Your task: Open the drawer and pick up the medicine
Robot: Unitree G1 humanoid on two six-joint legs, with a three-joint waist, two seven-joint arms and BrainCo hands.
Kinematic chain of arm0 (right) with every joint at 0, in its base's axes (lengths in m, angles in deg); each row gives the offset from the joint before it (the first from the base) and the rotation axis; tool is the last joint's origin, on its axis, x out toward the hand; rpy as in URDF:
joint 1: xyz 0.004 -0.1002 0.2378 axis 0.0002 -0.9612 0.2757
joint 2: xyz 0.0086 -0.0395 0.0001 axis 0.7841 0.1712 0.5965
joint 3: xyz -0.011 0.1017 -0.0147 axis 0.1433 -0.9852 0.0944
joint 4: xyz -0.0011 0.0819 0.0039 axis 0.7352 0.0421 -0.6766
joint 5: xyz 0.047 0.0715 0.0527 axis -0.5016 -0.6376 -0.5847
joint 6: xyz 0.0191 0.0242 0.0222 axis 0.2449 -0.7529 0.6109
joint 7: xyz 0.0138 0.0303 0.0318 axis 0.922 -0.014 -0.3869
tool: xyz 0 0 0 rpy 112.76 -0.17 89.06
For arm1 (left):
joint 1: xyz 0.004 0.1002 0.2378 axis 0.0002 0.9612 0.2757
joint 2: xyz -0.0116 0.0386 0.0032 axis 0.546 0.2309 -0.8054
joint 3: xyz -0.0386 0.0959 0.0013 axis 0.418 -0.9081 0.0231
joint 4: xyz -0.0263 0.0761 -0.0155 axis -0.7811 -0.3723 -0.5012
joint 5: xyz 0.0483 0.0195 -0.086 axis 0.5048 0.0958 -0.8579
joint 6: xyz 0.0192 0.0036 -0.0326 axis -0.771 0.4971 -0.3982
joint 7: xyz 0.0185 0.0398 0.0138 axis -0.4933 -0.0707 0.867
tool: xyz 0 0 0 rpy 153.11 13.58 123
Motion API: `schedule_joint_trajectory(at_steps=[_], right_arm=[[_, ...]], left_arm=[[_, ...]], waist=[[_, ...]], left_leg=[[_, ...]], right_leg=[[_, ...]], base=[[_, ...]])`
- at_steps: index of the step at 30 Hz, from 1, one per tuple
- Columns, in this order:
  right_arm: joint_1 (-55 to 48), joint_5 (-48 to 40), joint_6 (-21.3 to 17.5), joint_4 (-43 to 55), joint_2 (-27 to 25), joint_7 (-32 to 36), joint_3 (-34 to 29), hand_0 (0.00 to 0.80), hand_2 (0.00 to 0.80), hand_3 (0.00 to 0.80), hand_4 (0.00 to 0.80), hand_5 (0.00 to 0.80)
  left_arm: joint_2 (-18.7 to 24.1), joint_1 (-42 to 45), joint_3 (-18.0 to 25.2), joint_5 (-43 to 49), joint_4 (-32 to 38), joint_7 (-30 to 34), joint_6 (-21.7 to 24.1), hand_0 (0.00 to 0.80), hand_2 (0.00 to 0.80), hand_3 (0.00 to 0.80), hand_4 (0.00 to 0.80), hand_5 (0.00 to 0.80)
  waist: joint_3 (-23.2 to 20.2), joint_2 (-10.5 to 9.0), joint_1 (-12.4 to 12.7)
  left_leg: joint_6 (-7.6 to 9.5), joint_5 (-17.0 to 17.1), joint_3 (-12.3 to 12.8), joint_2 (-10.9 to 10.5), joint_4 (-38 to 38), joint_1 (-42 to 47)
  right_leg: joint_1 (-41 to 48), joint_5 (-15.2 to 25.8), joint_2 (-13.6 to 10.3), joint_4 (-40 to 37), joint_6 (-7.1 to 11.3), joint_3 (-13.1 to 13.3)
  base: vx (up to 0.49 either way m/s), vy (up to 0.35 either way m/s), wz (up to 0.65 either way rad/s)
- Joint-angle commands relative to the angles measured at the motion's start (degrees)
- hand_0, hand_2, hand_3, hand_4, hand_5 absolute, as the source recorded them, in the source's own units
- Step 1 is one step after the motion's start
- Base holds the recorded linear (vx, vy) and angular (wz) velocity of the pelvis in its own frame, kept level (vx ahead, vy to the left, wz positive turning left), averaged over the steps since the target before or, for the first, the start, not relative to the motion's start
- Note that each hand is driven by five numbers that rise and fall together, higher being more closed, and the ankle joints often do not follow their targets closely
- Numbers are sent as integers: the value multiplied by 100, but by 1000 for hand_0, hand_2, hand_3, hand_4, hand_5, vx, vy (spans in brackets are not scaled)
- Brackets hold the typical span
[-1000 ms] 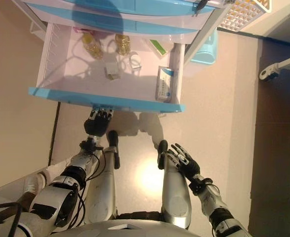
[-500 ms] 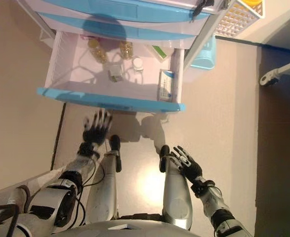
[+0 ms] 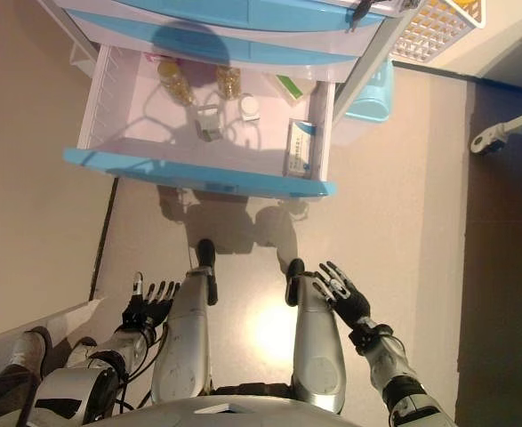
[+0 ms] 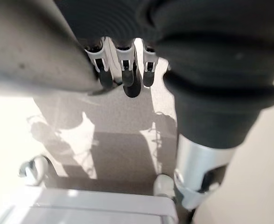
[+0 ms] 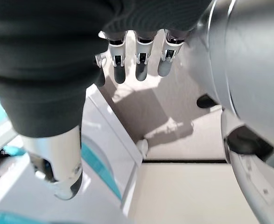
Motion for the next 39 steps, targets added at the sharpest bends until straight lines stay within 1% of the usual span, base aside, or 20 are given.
schedule_joint_trajectory(at_steps=[1,2,3,6,7,14,15,16,21,22,23,24,25,26,27,29,30,31,33,39], right_arm=[[-536,194,-324,172,84,-566,154,0,0,0,0,0],[-541,182,-417,211,64,-679,127,0,0,0,0,0],[-556,148,-689,345,4,-974,36,0,0,0,0,0],[-666,327,-1281,1133,-191,-1830,-165,0,0,0,0,0],[-737,378,-1332,1479,-262,-2035,-233,0,0,0,0,0],[-737,379,-1331,1480,-262,-2036,-233,0,0,0,0,0],[-1000,1065,-1784,2445,-500,-2693,-538,0,0,0,0,0],[-1112,1397,-1973,2794,-584,-2861,-736,0,0,0,0,0],[-1131,1423,-2011,2842,-593,-2868,-774,0,0,0,0,0],[-1241,1899,-2200,3520,-793,-3024,-1188,0,0,0,0,0],[-1257,2673,-2430,4279,-1252,-3305,-1701,0,0,0,0,0],[-1268,2844,-2465,4413,-1336,-3392,-1792,0,0,0,0,0],[-1183,3865,-2492,5031,-1876,-3875,-2183,0,0,0,0,0],[-1151,4097,-2334,5362,-2108,-4052,-2306,0,0,0,0,0],[-1013,4547,-2002,5838,-2456,-4317,-2456,0,0,0,0,0],[-309,5122,-976,6756,-3313,-4545,-2468,0,0,0,0,0],[-35,5110,-748,6838,-3578,-4590,-2426,0,0,0,0,0],[172,5045,-611,6859,-3773,-4576,-2407,0,0,0,0,0],[230,5040,-572,6857,-3809,-4578,-2389,0,0,0,0,0],[1500,4986,219,7029,-4550,-4603,-1934,0,0,0,0,0]], left_arm=[[-1,179,51,673,53,24,-2,0,0,0,0,0],[13,201,41,769,65,55,22,0,0,0,0,0],[54,274,6,1063,132,68,66,0,0,0,0,0],[132,567,-117,1623,466,85,311,0,0,0,0,0],[167,702,-142,1791,612,123,395,0,0,0,0,0],[167,702,-142,1791,613,123,395,0,0,0,0,0],[259,1169,-233,2290,995,351,610,0,0,0,0,0],[275,1391,-263,2458,1065,499,723,0,0,0,0,0],[277,1428,-265,2513,1075,532,740,0,0,0,0,0],[331,1792,-279,2989,1305,726,908,0,0,0,0,0],[387,2111,-303,3277,1437,873,1102,0,0,0,0,0],[385,2169,-288,3276,1460,887,1134,0,0,0,0,0],[422,2378,-148,3224,1466,983,1100,0,0,0,0,0],[427,2447,-119,3225,1480,989,1094,0,0,0,0,0],[416,2547,-94,3238,1464,991,1096,0,0,0,0,0],[454,2645,-69,3196,1400,832,1051,0,0,0,0,0],[462,2639,-89,3195,1375,800,1048,0,0,0,0,0],[480,2647,-116,3200,1377,797,1051,0,0,0,0,0],[483,2647,-120,3209,1377,797,1054,0,0,0,0,0],[694,2660,-214,3253,1551,574,1061,0,0,0,0,0]], waist=[[90,-31,-43],[90,-33,-43],[95,-44,-38],[95,-108,-49],[95,-134,-53],[95,-134,-53],[93,-207,-67],[89,-222,-58],[90,-224,-54],[84,-258,-20],[87,-259,22],[90,-255,33],[95,-230,73],[95,-220,88],[95,-217,128],[95,-259,316],[95,-262,374],[95,-269,425],[95,-270,434],[95,-309,727]], left_leg=[[570,-656,501,-387,421,230],[569,-654,503,-384,417,243],[597,-480,552,-352,348,216],[611,-495,547,-336,304,285],[618,-500,552,-325,274,317],[618,-500,552,-325,274,318],[649,-514,582,-304,184,408],[667,-518,601,-288,113,488],[670,-519,604,-285,100,507],[689,-544,629,-288,4,599],[711,-557,662,-294,-155,734],[715,-561,666,-295,-187,762],[729,-577,688,-292,-363,914],[741,-587,691,-298,-433,967],[757,-624,685,-309,-487,1016],[805,-677,641,-327,-660,1141],[815,-680,614,-333,-711,1167],[829,-691,585,-343,-728,1178],[832,-693,580,-345,-731,1181],[915,-720,511,-415,-876,1295]], right_leg=[[-79,577,156,-139,-47,-191],[-61,585,152,-153,-41,-192],[-62,764,140,-263,-82,-246],[31,919,129,-378,-1,-232],[71,968,124,-429,25,-232],[71,968,124,-429,25,-232],[190,1111,93,-578,106,-234],[256,1187,66,-630,161,-239],[270,1200,61,-638,171,-240],[368,1303,13,-734,258,-263],[479,1450,-64,-836,372,-299],[503,1470,-76,-856,391,-307],[591,1588,-145,-906,500,-324],[613,1639,-162,-933,544,-325],[638,1706,-191,-965,596,-336],[783,1845,-228,-1124,691,-386],[831,1863,-232,-1180,702,-406],[857,1886,-236,-1206,713,-416],[863,1888,-235,-1211,714,-419],[1035,1998,-234,-1345,749,-499]], base=[[9,0,3],[-63,-13,3],[-61,-27,5],[-8,-59,0],[10,-48,-2],[2,-8,0],[24,-71,1],[25,-70,1],[3,-9,1],[14,-61,6],[13,-60,4],[16,-15,4],[16,5,6],[18,1,4],[22,-43,8],[42,-113,15],[34,-107,24],[14,-48,27],[4,-24,30],[16,-42,19]])
